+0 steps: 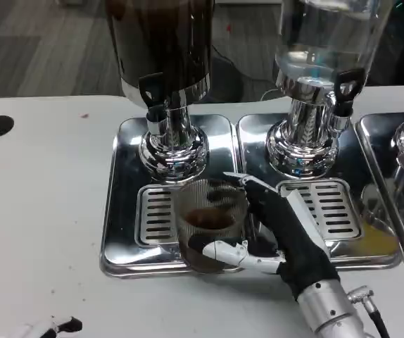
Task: Grasp the cup under the faucet to collect the drink, then remove the cup.
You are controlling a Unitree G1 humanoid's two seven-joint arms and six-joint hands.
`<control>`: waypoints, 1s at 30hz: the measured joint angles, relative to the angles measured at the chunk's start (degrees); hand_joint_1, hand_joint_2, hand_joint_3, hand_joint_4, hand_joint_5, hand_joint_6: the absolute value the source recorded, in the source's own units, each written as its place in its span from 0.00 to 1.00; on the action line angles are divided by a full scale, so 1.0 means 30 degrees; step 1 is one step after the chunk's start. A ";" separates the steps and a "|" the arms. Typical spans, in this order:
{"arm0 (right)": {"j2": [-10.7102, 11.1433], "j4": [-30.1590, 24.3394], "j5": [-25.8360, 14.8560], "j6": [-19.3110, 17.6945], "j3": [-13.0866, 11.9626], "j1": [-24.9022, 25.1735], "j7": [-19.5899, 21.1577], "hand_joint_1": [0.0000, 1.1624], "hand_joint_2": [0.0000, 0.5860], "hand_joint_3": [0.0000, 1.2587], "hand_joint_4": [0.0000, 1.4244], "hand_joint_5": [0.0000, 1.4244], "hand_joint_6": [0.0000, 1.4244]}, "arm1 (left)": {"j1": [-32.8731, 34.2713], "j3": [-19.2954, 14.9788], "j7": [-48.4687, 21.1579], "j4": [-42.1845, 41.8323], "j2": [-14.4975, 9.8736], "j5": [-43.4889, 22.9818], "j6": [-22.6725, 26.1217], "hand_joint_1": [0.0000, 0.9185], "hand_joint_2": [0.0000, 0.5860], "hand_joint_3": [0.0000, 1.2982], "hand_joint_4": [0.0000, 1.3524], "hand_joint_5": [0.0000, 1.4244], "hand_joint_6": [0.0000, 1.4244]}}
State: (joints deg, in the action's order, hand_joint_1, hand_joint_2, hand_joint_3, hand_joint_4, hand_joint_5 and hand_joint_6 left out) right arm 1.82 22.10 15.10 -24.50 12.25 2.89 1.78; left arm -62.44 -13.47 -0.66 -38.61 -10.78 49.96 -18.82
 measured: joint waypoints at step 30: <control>-0.0067 -0.0006 -0.0002 -0.0097 0.0022 -0.0116 0.0064 0.64 0.22 0.30 0.30 0.33 0.21 | -0.0113 0.0084 0.0082 0.0023 -0.0003 0.0005 -0.0016 0.00 0.27 0.25 0.17 0.23 0.36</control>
State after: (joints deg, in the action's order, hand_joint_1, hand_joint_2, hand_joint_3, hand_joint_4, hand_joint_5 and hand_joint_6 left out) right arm 1.61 22.08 15.09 -24.79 12.31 2.55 1.97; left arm -62.78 -13.22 -0.42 -38.54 -10.79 49.97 -18.87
